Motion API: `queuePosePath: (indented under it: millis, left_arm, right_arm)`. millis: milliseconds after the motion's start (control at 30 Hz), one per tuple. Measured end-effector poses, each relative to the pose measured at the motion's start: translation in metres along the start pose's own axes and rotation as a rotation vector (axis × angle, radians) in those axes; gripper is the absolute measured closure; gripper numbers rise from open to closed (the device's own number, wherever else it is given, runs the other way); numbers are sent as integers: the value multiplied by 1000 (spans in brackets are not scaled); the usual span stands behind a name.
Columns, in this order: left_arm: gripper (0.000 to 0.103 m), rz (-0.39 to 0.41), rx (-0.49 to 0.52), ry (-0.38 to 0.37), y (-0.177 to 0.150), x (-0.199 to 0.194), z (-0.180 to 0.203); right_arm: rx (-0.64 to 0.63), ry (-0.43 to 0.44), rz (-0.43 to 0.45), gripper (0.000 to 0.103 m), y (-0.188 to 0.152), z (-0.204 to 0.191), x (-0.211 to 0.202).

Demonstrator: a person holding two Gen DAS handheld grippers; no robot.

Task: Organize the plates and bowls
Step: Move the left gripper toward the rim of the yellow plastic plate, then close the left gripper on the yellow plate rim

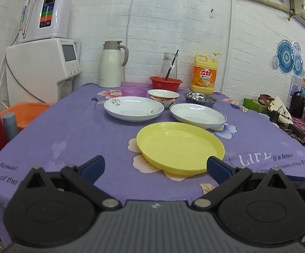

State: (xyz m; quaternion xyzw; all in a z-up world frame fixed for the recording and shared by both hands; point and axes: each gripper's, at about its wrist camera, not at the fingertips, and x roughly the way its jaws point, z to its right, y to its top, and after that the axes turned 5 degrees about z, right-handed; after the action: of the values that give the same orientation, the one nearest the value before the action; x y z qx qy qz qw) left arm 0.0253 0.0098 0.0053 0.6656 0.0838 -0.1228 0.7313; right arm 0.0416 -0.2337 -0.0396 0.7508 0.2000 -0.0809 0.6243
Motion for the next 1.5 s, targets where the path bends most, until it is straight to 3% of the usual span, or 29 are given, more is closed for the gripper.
queuePosePath:
  millis: [100, 467, 933, 1167, 1367, 1467, 1500]
  left_arm:
    - [0, 17, -2, 18, 10, 18, -6]
    - [0, -127, -87, 63, 15, 81, -42]
    - [1, -263, -75, -42, 22, 161, -39]
    - [4, -288, -45, -70, 21, 174, -40]
    - [6, -295, 0, -76, 21, 181, -32]
    - [17, -278, 30, -69, 18, 180, -26]
    - [27, -272, 33, -80, 19, 181, -24]
  right_arm:
    - [-9, 6, 9, 0, 8, 2, 8]
    - [-28, -49, -68, 0, 32, 4, 67]
    - [-178, -56, -182, 0, 41, -12, 131]
    - [-201, 10, -142, 0, 37, -7, 128]
    - [-191, 48, -198, 0, 49, -15, 143]
    - [-225, 60, -181, 0, 45, -22, 143]
    - [-235, 70, -176, 0, 44, -25, 143]
